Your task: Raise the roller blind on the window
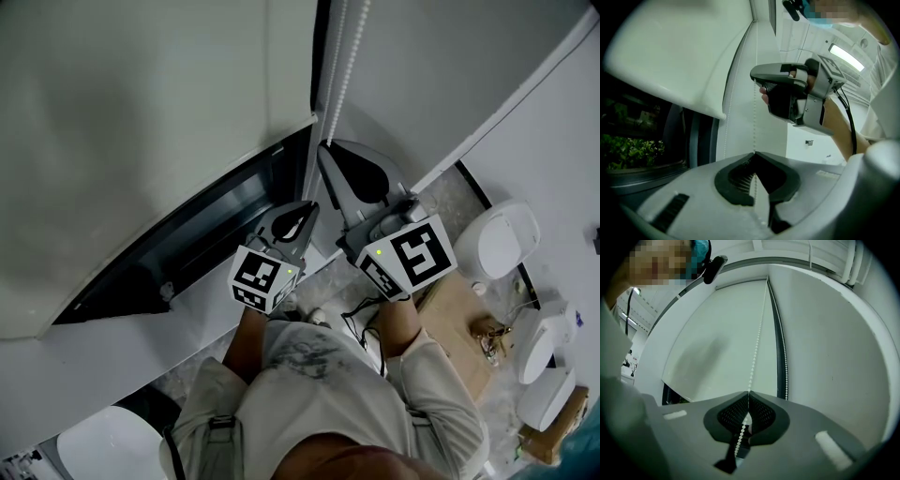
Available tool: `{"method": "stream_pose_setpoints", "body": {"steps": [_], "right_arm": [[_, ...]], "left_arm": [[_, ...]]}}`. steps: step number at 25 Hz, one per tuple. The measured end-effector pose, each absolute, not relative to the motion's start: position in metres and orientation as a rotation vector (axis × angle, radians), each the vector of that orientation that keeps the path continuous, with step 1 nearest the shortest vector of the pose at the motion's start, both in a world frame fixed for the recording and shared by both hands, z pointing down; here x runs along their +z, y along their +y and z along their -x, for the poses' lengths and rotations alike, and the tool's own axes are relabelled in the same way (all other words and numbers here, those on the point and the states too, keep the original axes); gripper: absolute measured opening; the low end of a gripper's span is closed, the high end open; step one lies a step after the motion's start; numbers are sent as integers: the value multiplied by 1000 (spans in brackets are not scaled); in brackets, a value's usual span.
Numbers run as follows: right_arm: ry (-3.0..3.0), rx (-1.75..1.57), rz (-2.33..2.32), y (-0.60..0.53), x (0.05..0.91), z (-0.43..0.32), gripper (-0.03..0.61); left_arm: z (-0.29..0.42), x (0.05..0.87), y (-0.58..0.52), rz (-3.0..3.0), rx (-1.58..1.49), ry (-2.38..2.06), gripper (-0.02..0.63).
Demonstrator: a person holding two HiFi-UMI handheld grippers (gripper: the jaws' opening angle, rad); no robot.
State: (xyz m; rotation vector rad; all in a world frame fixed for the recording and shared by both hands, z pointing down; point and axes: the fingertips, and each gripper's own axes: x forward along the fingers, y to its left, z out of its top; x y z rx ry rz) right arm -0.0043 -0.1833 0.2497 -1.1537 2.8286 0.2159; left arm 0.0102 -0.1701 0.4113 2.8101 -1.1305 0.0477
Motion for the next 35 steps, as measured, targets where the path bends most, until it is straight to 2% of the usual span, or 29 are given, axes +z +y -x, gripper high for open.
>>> {"method": "stream_pose_setpoints", "body": {"steps": [35], "right_arm": [[2880,89,1271,-172,338,-7,11]], "left_arm": [[-19,504,-160,-2680,221,-1078,11]]}}
